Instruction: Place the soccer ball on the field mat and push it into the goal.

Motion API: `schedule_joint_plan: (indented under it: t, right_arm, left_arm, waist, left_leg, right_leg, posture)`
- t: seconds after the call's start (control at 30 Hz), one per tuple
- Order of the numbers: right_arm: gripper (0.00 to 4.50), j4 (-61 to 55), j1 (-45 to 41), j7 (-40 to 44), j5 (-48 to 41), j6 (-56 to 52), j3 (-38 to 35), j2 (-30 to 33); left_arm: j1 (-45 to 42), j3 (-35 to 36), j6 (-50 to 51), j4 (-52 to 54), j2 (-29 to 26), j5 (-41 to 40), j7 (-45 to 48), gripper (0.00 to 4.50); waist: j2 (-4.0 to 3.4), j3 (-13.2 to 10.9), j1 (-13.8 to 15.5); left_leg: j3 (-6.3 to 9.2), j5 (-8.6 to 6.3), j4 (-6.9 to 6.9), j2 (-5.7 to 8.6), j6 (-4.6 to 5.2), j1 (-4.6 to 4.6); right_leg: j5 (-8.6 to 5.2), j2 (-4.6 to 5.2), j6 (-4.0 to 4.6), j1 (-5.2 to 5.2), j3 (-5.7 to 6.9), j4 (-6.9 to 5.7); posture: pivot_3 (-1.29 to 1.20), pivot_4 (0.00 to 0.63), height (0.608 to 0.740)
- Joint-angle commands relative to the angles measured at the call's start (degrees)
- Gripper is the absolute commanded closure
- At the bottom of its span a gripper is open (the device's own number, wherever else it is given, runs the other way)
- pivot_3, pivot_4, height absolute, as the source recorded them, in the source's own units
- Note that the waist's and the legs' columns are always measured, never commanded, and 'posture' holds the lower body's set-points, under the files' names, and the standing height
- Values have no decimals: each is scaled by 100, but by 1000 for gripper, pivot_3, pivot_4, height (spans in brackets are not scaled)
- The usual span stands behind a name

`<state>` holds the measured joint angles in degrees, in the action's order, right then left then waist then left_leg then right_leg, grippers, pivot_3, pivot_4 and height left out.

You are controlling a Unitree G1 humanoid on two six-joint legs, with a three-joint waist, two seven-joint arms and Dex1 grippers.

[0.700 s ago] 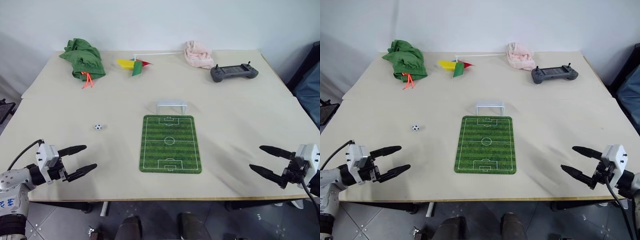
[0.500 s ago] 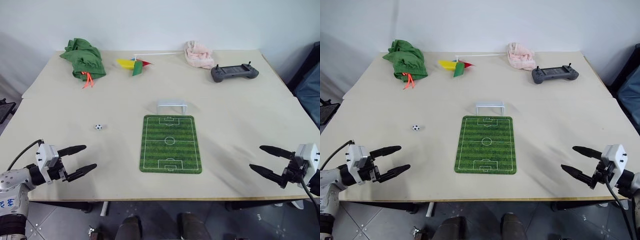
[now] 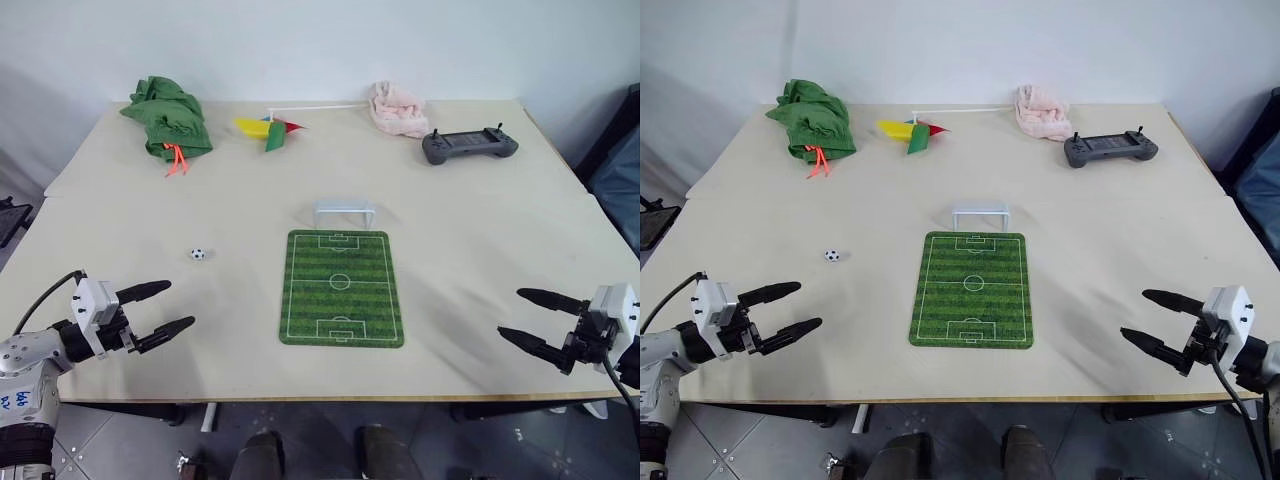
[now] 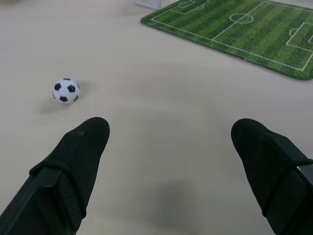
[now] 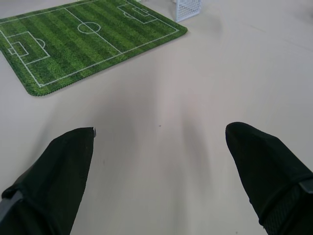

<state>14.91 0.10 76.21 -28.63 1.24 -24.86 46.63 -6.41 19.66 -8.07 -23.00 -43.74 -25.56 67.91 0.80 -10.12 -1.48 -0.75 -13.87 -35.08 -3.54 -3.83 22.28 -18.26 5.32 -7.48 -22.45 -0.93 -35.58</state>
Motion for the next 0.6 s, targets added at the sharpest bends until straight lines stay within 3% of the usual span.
schedule_joint_plan:
  t: [0.03, 0.33, 0.6]
  right_arm:
    - [0, -93, -69, 140, -198, 60, -112, 57]
    - [0, -427, -207, 283, -845, -70, -330, -126]
    - [0, -1017, -294, -318, -1523, -354, -706, -518]
  left_arm:
    - [-95, 85, -78, 76, -86, -14, 30, 15]
    - [-666, 220, 112, -237, -137, -54, -173, 15]
    - [-1775, 255, 390, -1030, -157, 76, -916, 15]
  waist:
    - [0, 0, 0]
    - [0, 0, 3]
    - [3, -2, 11]
  left_leg:
    - [0, 0, 0, -1, -1, 0]
    - [0, -1, -1, -2, -1, 0]
    - [1, -2, -4, -6, -3, 0]
  right_leg:
    - [1, -1, -1, 0, 0, 0]
    - [3, -4, -5, 0, 0, -2]
    - [9, -10, -17, -1, 2, -7]
  posture:
    - [0, 150, 740]
    - [0, 150, 740]
    - [0, 150, 740]
